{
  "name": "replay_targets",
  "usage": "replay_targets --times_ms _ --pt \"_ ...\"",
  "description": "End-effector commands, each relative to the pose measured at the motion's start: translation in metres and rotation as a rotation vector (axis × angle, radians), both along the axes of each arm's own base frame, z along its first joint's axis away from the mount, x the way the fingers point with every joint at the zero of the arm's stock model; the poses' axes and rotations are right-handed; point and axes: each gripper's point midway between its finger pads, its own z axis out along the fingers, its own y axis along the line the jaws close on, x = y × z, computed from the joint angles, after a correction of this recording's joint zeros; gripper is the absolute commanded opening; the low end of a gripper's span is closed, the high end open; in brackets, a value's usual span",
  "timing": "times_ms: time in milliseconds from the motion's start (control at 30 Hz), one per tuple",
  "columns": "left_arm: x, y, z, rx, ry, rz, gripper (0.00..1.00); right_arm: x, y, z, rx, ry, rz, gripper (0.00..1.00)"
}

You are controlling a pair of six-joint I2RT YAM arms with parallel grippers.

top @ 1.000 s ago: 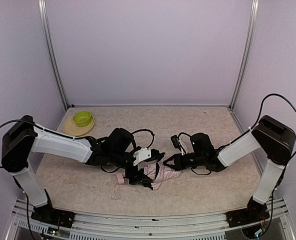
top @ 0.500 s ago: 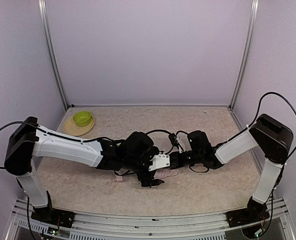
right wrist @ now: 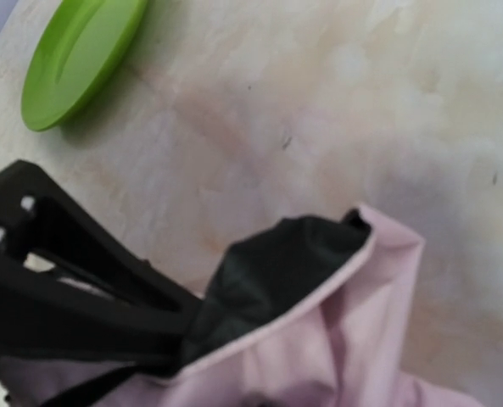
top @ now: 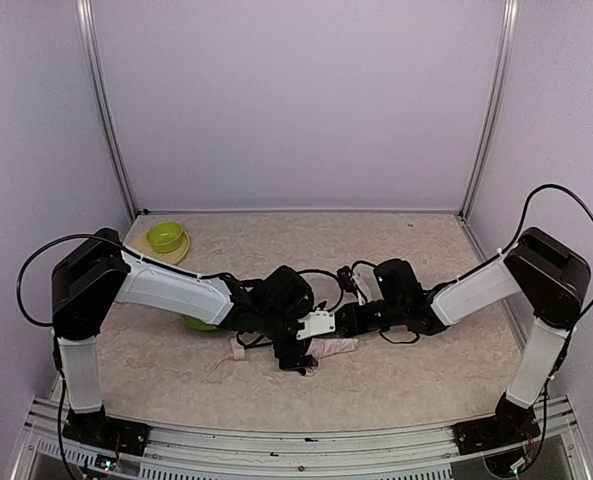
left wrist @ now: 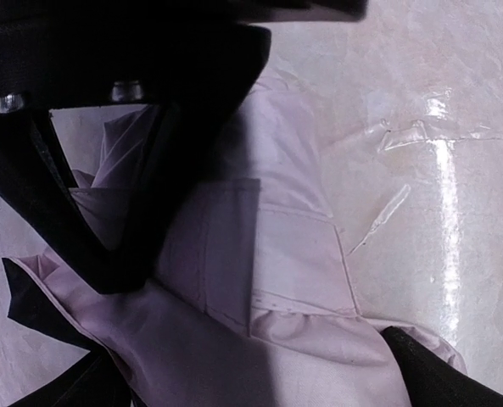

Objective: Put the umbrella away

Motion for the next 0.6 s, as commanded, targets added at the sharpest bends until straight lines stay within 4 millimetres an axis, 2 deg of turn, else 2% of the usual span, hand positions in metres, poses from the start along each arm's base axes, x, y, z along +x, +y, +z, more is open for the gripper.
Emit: replay_targets --times_ms 0,67,233,333,467,567 --pt "-0.026 0.016 -0.031 0.058 0.037 -0.079 0.99 -0.010 -0.004 -0.014 -0.066 0.051 0.014 0.00" --pt "-0.019 0.015 -0.018 0.034 -0.024 -0.050 0.99 -0.010 -0.003 -0.016 -0.070 0.058 0.019 0.00" --pt "-0.011 0.015 0.046 -0.086 -0.127 -0.047 0.99 -0.014 -0.005 -0.019 -0.071 0.074 0.018 0.00" --pt "-0.005 0.002 0.077 -0.131 -0.155 -0.043 0.99 -0.015 -0.004 -0.020 -0.070 0.077 0.021 0.00" --pt "-0.016 -0.014 0.076 -0.149 -0.120 -0.109 0.99 -0.015 -0.003 -0.022 -0.078 0.077 0.029 0.00" --pt "-0.023 -0.018 0.062 -0.136 -0.083 -0.159 0.99 -0.016 -0.003 -0.023 -0.081 0.076 0.033 0.00"
